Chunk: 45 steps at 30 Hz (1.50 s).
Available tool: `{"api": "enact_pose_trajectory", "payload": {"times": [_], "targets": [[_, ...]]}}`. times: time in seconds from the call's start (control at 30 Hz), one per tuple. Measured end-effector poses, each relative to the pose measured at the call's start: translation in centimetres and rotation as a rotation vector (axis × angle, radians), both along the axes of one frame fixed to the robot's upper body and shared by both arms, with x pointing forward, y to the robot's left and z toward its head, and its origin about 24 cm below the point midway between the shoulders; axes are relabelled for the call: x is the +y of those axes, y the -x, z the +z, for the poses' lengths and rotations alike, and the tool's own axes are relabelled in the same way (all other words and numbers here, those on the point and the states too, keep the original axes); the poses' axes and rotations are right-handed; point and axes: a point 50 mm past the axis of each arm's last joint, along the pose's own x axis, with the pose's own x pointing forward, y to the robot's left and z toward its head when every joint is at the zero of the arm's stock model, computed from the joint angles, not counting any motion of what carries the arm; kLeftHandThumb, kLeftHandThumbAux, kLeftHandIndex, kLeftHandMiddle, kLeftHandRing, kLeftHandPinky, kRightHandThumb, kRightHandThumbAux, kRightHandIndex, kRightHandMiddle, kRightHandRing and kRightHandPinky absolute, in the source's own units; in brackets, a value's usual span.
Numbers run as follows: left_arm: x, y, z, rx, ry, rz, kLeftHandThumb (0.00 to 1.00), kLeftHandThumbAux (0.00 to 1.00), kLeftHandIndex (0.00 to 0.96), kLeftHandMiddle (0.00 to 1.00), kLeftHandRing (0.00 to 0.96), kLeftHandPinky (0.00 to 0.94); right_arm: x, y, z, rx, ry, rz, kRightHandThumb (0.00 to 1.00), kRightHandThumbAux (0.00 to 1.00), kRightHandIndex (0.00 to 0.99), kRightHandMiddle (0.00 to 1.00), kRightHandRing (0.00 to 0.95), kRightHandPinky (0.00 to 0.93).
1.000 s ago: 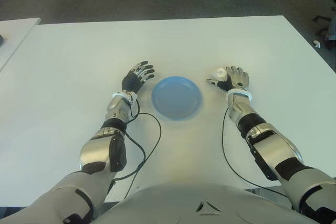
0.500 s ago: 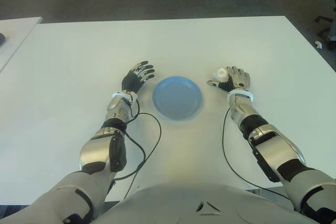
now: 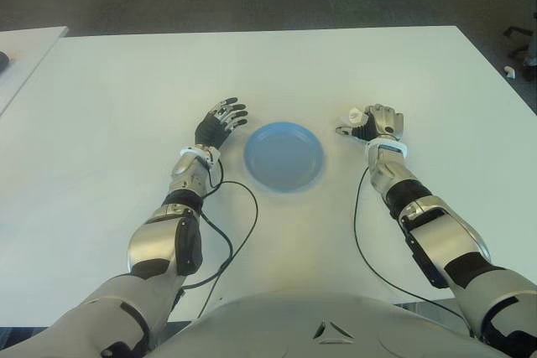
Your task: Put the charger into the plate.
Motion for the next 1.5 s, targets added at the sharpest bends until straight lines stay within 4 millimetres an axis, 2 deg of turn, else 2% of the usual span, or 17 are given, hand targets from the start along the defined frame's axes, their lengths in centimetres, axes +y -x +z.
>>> {"api": "enact_pose_trajectory", "payload": {"times": [0.67,1.5], "targets": [[-0.02,0.02,-0.01,-0.001,0.01,0.007,0.0,0.525,0.299,0.371,0.362,0.348,0.05,0.27,-0.07,-0.039,-0.02,-0.01,0.849,0.675,0.404,0.517,0.776,0.824],[-0.04,0.02,-0.01,-0.002,0.009,0.011,0.0,0.512,0.302,0.378,0.364,0.347,-0.14,0.79,-0.27,-0.096,-0.059,0.023,0.849,0.676,0.402,0.519,0.78,0.817]]}}
